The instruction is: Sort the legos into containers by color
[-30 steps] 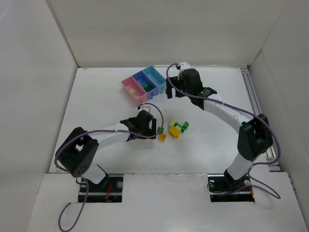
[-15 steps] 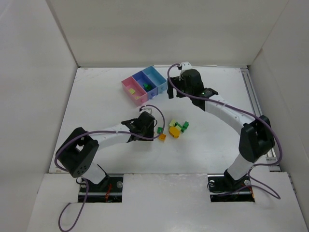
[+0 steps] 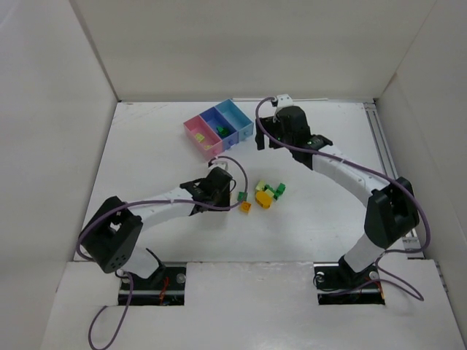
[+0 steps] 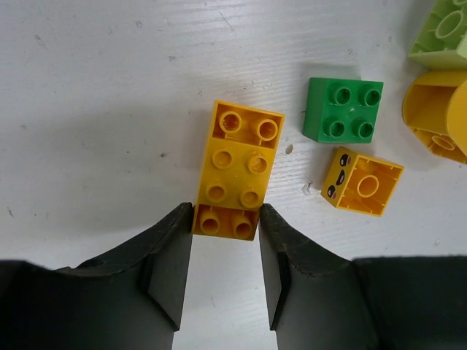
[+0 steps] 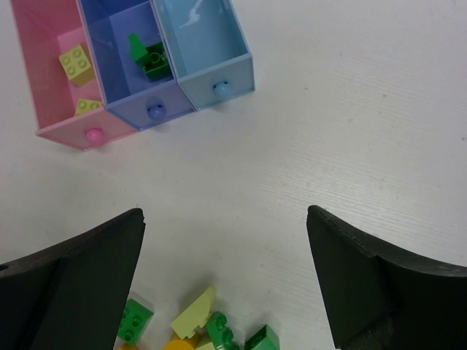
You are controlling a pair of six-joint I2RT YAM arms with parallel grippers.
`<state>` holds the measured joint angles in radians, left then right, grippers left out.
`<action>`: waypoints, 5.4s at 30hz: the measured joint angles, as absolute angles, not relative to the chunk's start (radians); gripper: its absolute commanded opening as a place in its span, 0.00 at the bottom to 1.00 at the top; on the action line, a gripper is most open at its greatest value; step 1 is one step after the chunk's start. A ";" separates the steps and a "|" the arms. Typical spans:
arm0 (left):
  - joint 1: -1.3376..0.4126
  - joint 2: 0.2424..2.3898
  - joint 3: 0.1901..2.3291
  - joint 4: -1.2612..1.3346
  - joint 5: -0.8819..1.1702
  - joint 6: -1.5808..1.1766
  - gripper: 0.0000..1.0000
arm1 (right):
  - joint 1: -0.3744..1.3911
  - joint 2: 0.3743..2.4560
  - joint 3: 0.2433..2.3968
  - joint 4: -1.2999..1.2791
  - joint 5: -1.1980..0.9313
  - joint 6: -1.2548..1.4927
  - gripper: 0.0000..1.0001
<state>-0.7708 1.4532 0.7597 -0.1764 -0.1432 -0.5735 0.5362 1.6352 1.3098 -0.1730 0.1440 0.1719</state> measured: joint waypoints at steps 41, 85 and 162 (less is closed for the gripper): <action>-0.417 2.348 2.154 -0.198 -0.061 -0.351 0.67 | 0.301 1.552 1.204 -0.173 0.163 0.214 0.99; -0.472 0.796 0.635 -0.247 -0.060 -0.671 1.00 | 0.977 1.780 1.091 -0.315 0.115 0.041 0.85; -0.759 1.642 0.977 -0.099 0.020 -0.375 0.79 | 0.436 1.711 1.491 -0.162 0.034 0.000 0.90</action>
